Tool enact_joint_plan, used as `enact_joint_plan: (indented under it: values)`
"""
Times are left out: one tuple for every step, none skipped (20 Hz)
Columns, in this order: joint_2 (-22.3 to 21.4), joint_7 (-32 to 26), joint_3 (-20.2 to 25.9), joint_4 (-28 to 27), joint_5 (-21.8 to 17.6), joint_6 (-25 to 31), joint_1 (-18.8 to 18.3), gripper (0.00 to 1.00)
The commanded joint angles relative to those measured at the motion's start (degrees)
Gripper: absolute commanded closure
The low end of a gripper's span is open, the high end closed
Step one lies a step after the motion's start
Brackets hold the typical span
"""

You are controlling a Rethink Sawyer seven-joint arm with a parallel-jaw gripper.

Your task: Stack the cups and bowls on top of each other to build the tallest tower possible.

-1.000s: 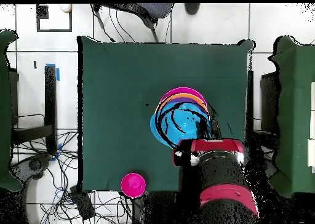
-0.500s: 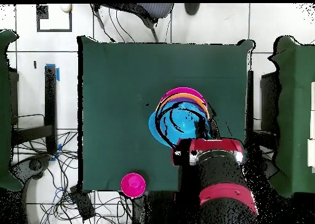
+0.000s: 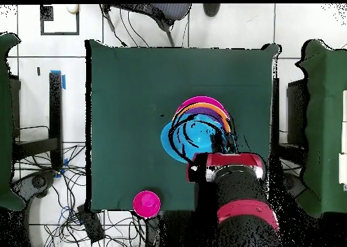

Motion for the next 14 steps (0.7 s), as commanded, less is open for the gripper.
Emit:
enact_joint_plan:
  values:
    - [0.8,-18.9,-3.2,14.6,1.5,-1.5,1.4,1.0]
    - [0.8,-19.2,-3.1,14.8,1.9,-1.7,1.4,1.0]
    - [0.9,-19.1,-3.1,14.8,1.7,-1.8,1.3,1.0]
    - [0.9,-19.1,-3.0,14.8,1.7,-1.9,1.3,1.0]
    - [0.9,-19.0,-3.0,14.9,1.8,-2.0,1.3,1.0]
    - [1.0,-19.0,-3.0,15.0,1.7,-2.0,1.3,1.0]
    - [1.0,-19.2,-2.9,15.1,2.0,-2.2,1.3,1.0]
    - [1.1,-19.7,-2.9,15.2,2.5,-2.1,1.4,1.0]
    - [1.2,-20.2,-2.9,15.4,3.1,-2.1,1.5,1.0]
    - [1.2,-20.8,-2.8,15.6,3.7,-2.3,1.6,1.0]
    - [1.2,-21.8,-2.8,15.9,4.6,-2.7,1.8,1.0]
    - [1.3,-22.5,-2.7,16.1,5.3,-2.7,1.8,1.0]
    - [1.5,-23.3,-2.6,16.2,5.9,-2.7,1.9,1.0]
    - [1.5,-24.2,-2.6,16.4,6.9,-2.9,2.1,1.0]
